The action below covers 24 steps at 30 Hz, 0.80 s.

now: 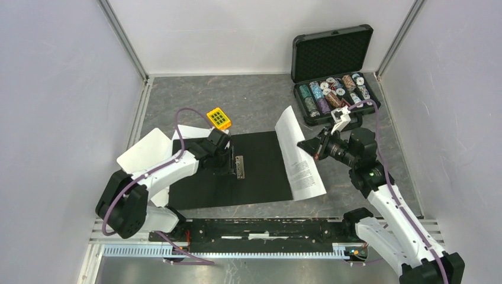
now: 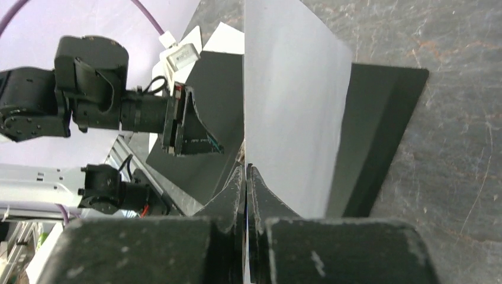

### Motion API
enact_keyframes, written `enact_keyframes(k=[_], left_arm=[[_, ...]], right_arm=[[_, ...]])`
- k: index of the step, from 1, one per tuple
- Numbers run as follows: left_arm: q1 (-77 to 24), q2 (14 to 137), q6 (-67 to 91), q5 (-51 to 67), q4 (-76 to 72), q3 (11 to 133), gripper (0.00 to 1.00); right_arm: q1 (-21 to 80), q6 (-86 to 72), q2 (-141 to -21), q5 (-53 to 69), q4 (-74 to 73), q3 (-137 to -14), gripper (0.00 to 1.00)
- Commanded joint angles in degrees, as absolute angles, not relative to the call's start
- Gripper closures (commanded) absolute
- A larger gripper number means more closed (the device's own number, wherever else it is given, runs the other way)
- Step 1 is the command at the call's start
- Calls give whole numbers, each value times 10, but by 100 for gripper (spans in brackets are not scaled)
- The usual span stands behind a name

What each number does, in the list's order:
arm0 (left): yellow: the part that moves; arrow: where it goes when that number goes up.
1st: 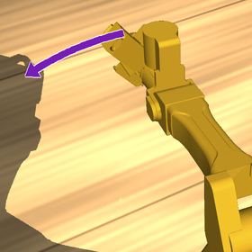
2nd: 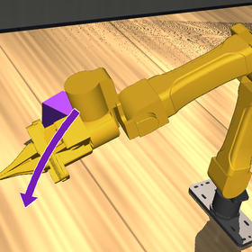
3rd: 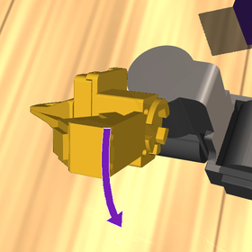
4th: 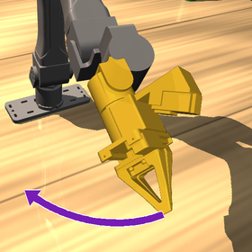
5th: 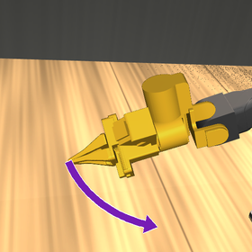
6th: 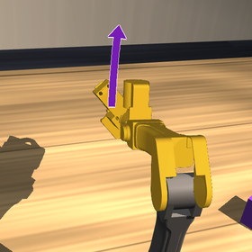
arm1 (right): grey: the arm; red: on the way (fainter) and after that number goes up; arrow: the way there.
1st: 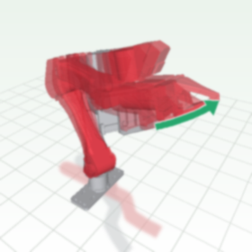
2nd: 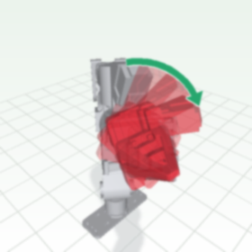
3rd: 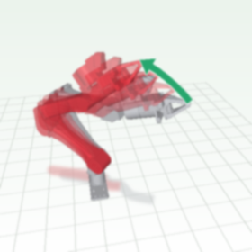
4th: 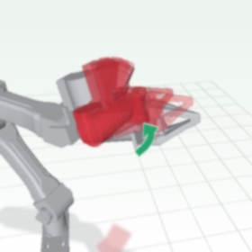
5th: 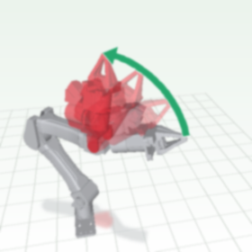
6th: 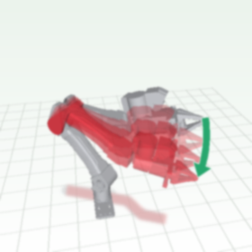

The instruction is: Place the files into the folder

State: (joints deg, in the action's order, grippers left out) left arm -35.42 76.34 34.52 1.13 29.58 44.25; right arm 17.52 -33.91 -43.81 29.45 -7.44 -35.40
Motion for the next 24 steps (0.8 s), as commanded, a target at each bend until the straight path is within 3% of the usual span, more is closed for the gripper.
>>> enact_keyframes(k=[1, 5, 9, 16, 20, 22, 24], left_arm=[[-350, 768, 338, 24, 260, 440, 58], [-336, 750, 349, 31, 247, 425, 59], [-318, 722, 362, 34, 249, 412, 58], [-305, 641, 373, 5, 301, 419, 49], [-270, 635, 387, -4, 315, 402, 52], [-246, 628, 399, 32, 298, 378, 51], [-234, 611, 423, 49, 269, 347, 51]], right_arm=[[176, -369, -459, 283, 15, -359, 100], [176, -392, -465, 274, 60, -300, 100], [176, -348, -482, 186, 48, -245, 100], [176, -304, -530, 107, 82, -151, 100], [176, -284, -538, 75, 86, -131, 100], [176, -276, -540, 68, 82, -130, 91], [176, -261, -541, 65, 56, -142, 72]])
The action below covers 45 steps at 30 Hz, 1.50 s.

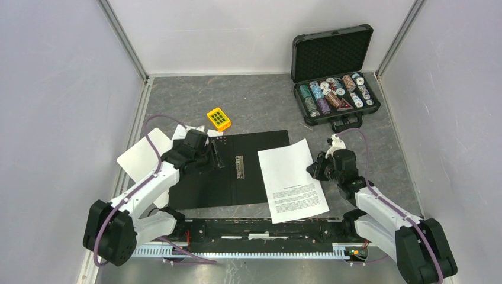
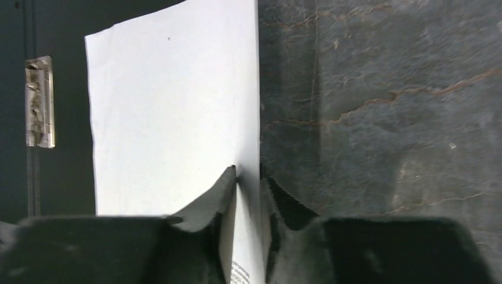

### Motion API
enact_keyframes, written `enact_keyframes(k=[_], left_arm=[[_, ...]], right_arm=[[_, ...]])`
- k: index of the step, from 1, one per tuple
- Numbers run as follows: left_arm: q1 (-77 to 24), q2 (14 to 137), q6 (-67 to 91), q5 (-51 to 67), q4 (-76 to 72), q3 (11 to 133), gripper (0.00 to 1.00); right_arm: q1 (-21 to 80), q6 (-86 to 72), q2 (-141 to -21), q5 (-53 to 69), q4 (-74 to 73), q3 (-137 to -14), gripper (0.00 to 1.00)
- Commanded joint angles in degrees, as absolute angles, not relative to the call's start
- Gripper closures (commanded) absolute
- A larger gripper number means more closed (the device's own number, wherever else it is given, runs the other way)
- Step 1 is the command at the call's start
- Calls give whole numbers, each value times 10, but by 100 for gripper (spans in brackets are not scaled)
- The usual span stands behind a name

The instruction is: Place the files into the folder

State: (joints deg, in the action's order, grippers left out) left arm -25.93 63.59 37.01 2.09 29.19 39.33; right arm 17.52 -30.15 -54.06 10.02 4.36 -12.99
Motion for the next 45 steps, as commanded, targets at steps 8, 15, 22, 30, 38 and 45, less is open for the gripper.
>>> enact_keyframes(k=[8, 15, 22, 30, 38, 45], left_arm=[[-231, 611, 448, 23, 223, 303, 58], [-229, 649, 464, 14, 206, 288, 61], [-228, 654, 461, 16, 210, 278, 62], [-225, 633, 461, 20, 200, 255, 63], [-224, 632, 460, 26, 193, 244, 63], [-224, 625, 458, 25, 194, 242, 63]], right_arm=[[186, -224, -499, 42, -107, -252, 52], [308, -291, -548, 74, -5, -279, 59], [472, -299, -694, 17, 88, -337, 65], [551, -272, -866, 24, 87, -460, 65], [564, -259, -961, 57, 77, -542, 67], [569, -243, -1011, 66, 56, -575, 66]])
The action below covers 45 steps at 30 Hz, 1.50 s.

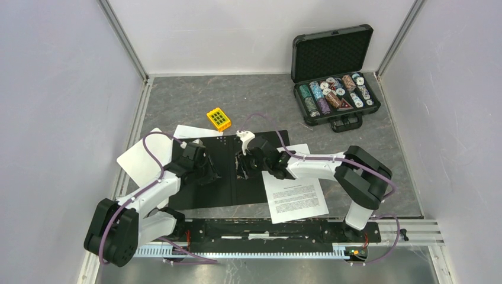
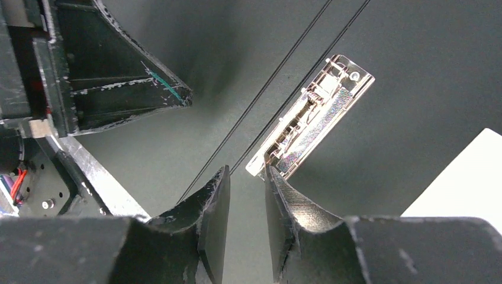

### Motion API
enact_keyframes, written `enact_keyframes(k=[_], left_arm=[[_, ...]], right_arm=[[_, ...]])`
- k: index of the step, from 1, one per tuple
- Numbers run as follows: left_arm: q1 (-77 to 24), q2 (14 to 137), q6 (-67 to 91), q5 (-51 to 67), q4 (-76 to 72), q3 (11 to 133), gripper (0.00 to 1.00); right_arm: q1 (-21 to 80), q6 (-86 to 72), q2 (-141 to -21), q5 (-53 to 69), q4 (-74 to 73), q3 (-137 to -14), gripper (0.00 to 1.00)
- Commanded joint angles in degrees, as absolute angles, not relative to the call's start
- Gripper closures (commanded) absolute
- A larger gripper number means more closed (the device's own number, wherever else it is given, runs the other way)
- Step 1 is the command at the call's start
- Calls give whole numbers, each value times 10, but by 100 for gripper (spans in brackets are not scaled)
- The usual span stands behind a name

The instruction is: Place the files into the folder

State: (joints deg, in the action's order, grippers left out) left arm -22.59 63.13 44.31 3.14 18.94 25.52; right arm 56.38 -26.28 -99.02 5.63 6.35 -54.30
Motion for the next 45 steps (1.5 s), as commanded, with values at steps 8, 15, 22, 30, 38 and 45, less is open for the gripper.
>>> enact_keyframes(k=[8, 15, 22, 30, 38, 45], left_arm=[[-225, 625, 457, 24, 192, 237, 64], [-224, 630, 457, 25, 187, 233, 64], [-224, 635, 460, 26, 181, 229, 64], [-224, 637, 461, 29, 176, 227, 64], [-224, 644, 459, 31, 171, 227, 64], [-224, 651, 459, 31, 166, 223, 65]], right_arm=[[570, -241, -1044, 77, 53, -590, 66], [570, -239, -1057, 65, 49, -592, 70], [570, -258, -1058, 61, 63, -578, 71], [569, -284, -1054, 58, 78, -580, 68], [570, -281, -1060, 40, 59, -583, 75], [570, -277, -1073, 6, 33, -553, 75]])
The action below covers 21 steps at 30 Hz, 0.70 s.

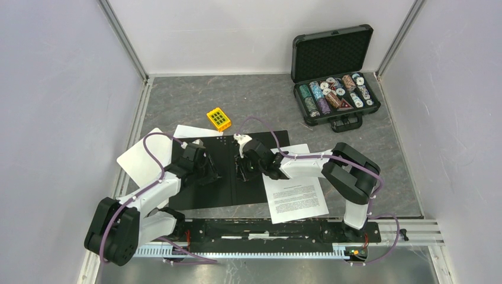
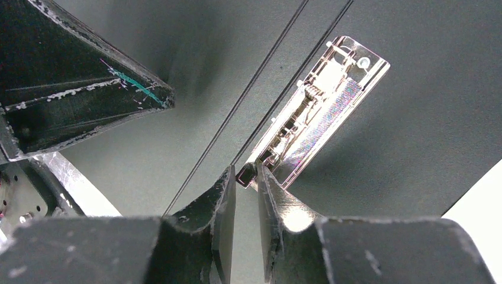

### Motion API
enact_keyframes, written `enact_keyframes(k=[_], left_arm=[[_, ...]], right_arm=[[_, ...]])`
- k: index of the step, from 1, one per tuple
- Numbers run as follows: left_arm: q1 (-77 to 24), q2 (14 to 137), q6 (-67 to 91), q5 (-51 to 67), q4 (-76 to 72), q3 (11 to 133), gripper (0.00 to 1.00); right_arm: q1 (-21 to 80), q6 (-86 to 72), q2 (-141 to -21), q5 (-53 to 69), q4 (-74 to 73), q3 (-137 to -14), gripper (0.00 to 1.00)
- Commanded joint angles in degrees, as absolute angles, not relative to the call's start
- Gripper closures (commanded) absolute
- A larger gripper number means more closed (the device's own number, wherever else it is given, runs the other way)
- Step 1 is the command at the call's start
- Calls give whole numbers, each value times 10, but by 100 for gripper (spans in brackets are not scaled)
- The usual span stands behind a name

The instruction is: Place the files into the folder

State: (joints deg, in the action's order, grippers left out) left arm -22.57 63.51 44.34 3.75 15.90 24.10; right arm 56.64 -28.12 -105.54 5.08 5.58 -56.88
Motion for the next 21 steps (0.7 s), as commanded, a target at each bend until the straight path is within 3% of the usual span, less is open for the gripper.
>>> enact_keyframes(k=[1, 8, 21], left_arm=[[-223, 652, 459, 28, 166, 222, 65], [-224, 666, 455, 18, 171, 224, 65], [-224, 666, 450, -11, 194, 229, 65]], right_arm=[[570, -274, -1073, -3, 29, -548, 75], [570, -259, -1050, -70, 18, -500, 79], [567, -243, -1057, -87, 29, -471, 90]])
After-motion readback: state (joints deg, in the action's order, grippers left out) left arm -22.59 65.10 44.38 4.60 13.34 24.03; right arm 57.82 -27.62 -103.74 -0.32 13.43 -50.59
